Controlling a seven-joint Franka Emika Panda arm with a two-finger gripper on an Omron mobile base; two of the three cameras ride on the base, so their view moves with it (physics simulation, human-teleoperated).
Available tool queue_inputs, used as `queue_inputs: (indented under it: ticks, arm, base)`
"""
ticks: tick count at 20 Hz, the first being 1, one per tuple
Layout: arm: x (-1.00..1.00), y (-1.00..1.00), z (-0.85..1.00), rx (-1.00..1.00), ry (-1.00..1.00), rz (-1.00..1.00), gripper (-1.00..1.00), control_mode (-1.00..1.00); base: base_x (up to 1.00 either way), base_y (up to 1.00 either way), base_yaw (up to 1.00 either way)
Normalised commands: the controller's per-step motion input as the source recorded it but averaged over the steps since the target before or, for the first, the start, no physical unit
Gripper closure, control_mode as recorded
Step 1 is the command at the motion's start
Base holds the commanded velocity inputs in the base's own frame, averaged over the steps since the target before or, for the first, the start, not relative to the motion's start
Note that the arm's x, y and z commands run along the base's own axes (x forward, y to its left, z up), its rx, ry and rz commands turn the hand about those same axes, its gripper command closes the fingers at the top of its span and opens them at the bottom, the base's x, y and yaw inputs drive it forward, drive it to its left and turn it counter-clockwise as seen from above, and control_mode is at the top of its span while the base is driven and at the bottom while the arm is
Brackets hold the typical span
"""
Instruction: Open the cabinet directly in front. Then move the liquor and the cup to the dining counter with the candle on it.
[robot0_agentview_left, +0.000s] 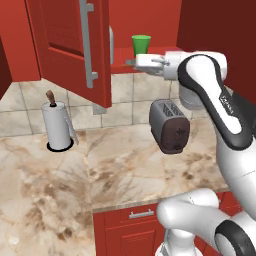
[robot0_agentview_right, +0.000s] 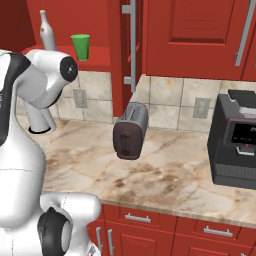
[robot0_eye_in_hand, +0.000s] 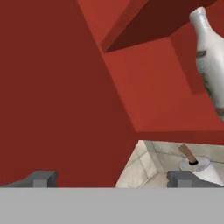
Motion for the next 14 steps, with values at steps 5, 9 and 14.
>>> queue_inputs:
  ticks: [5, 9, 14]
  arm:
    - [0.28, 1.0, 0.0, 0.0, 0.0, 0.54, -1.0, -1.0]
    - [0.03, 1.0, -0.01, 0.0, 0.0, 0.58, -1.0, -1.0]
    - [-0.02, 1.0, -0.08, 0.0, 0.0, 0.57, -1.0, -1.0]
  base:
    - [0.0, 0.0, 0.0]
    - [0.0, 0.0, 0.0]
    - [0.0, 0.0, 0.0]
